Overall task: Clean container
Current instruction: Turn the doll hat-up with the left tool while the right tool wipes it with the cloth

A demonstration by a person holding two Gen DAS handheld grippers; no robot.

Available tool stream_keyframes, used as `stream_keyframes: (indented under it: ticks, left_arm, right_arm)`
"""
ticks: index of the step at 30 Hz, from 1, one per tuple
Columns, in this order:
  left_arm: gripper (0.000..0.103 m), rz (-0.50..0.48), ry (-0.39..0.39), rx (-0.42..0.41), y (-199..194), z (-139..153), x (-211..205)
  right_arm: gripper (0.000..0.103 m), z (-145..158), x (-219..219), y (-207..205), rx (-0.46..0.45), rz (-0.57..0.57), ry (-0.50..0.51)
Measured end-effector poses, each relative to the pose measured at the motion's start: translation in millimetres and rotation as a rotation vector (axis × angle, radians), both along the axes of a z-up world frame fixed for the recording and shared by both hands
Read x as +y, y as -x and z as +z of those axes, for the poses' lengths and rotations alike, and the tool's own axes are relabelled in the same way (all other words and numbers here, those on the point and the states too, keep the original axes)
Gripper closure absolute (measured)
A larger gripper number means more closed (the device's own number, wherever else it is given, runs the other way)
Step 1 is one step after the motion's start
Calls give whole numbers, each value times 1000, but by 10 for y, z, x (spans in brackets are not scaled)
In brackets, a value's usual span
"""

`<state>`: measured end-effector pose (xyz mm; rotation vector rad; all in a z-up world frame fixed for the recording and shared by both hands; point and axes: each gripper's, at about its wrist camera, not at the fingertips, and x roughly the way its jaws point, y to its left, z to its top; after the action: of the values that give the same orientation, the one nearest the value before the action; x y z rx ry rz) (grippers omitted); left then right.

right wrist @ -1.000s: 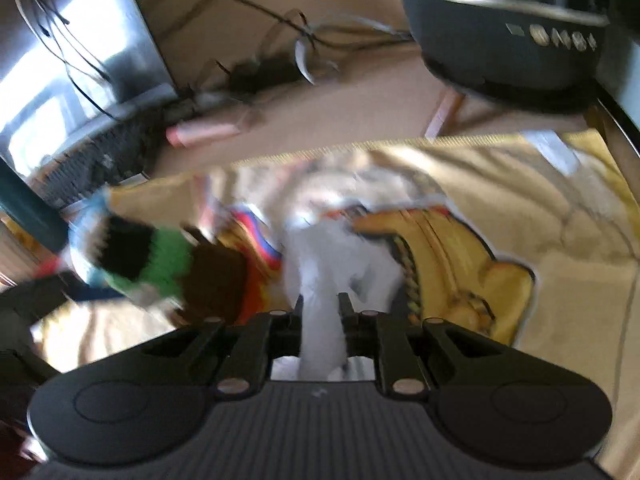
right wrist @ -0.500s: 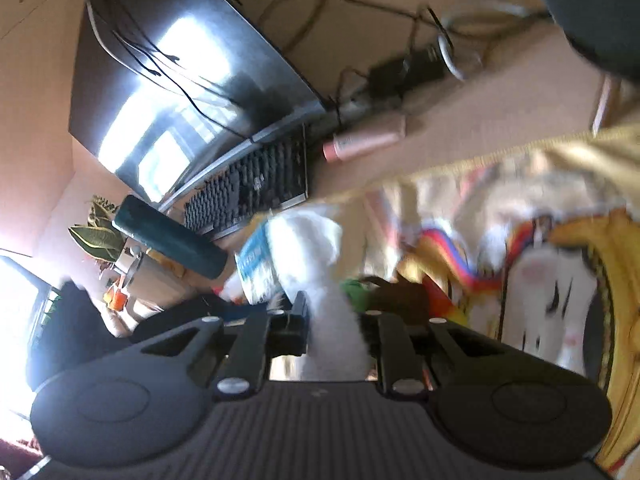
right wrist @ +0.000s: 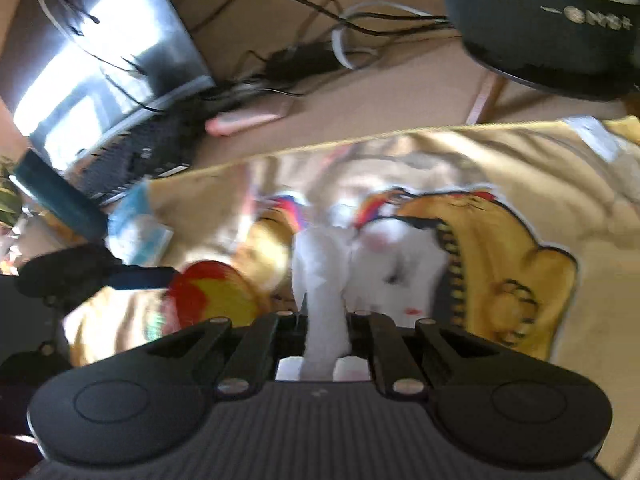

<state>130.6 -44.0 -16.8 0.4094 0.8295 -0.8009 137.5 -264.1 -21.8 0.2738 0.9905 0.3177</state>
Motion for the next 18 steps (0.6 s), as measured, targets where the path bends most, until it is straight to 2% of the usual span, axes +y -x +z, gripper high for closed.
stream_keyframes:
  ticks: [5, 8, 10, 13, 15, 18]
  left_arm:
    - [9, -86, -131, -47, -120, -90, -298]
    - [6, -188, -290, -60, -243, -236, -496]
    - [3, -243, -373, -37, -316, -334, -565]
    - [6, -250, -372, 63, -472, -294, -566]
    - [21, -242, -342, 99, -528, -211, -557]
    - [21, -184, -259, 65, -637, -7, -582]
  right_arm:
    - [92, -93, -176, 17, 16, -43, -22]
    - [92, -100, -236, 62, 15, -50, -42]
    - [92, -98, -249, 82, 5, -55, -57]
    - [92, -91, -309, 135, -14, -73, -89]
    - [92, -96, -377, 166, -19, -98, -111]
    - [92, -105, -483, 179, -17, -136, -119]
